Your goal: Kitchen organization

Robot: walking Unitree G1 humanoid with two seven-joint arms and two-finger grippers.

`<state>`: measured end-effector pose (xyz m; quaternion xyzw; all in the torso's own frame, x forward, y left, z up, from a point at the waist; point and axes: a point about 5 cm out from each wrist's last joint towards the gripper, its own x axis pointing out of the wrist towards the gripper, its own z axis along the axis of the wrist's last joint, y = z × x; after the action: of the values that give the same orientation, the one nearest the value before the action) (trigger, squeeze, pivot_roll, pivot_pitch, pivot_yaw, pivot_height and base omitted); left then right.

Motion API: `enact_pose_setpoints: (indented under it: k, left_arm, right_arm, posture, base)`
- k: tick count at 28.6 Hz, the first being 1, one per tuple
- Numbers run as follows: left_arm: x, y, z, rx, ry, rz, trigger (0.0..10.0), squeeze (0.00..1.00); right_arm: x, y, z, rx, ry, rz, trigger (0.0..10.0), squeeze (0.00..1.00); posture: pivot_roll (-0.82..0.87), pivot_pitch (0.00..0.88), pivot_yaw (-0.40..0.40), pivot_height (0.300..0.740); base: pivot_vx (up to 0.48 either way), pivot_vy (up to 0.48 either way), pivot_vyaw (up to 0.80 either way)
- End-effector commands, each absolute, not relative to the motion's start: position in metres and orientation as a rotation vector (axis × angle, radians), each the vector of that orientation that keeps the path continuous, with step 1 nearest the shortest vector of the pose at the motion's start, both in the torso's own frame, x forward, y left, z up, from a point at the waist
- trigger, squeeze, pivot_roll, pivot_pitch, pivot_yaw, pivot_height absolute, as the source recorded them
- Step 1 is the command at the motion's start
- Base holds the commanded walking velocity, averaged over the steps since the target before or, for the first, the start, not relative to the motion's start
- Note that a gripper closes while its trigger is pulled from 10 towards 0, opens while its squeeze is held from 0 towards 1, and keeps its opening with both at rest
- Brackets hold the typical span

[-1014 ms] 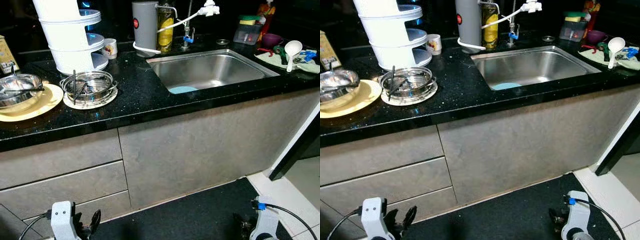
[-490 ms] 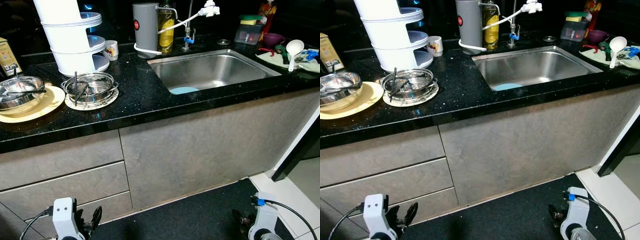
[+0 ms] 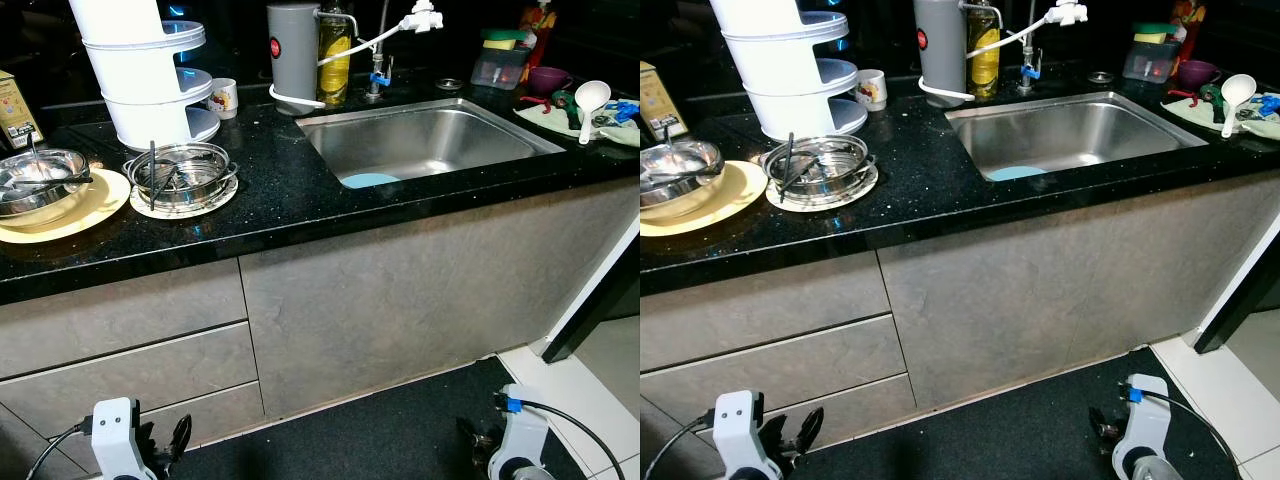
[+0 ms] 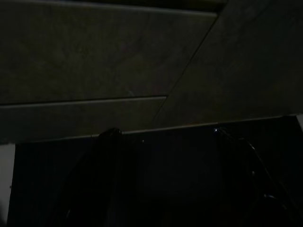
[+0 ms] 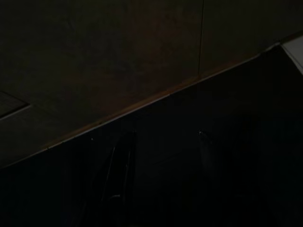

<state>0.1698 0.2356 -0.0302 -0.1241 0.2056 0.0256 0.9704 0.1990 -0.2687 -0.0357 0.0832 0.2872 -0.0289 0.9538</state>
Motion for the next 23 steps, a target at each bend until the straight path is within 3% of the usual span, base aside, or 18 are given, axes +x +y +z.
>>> enact_pose_setpoints:
  k: [1,9,13,17,18,23]
  left_arm:
    - [0.168,0.243,-0.030,-0.240,0.411,0.071,10.0,0.00]
    - [0.172,0.251,-0.029,-0.223,0.397,0.135,10.0,0.00]
    - [0.185,0.253,-0.010,-0.172,0.295,0.121,10.0,0.00]
    - [0.210,0.251,0.032,-0.053,0.132,0.067,10.0,0.00]
    - [0.222,0.240,0.049,0.017,0.080,-0.002,10.0,0.00]
    - [0.233,0.223,0.065,0.173,0.028,-0.080,10.0,0.00]
  right_arm:
    - [0.202,-0.265,-0.035,0.172,0.576,-0.051,10.0,0.00]
    - [0.206,-0.262,-0.031,0.175,0.553,-0.054,10.0,0.00]
    - [0.204,-0.264,-0.030,0.183,0.549,-0.066,10.0,0.00]
    - [0.211,-0.262,-0.022,0.158,0.505,-0.062,10.0,0.00]
    - [0.218,-0.267,-0.015,0.158,0.472,-0.091,10.0,0.00]
    - [0.228,-0.278,0.004,0.149,0.378,-0.113,10.0,0.00]
  posture:
    - [-0.03,0.000,-0.006,0.740]
    - [-0.04,0.000,-0.020,0.740]
    - [-0.01,0.000,-0.038,0.740]
    - [0.01,0.000,-0.037,0.740]
    - [-0.01,0.000,-0.020,0.740]
    - [-0.02,0.000,-0.002,0.740]
  base:
    - [0.000,0.000,0.00]
    - [0.000,0.000,0.00]
    - [0.000,0.000,0.00]
    - [0.000,0.000,0.00]
    - [0.000,0.000,0.00]
    - [0.000,0.000,0.00]
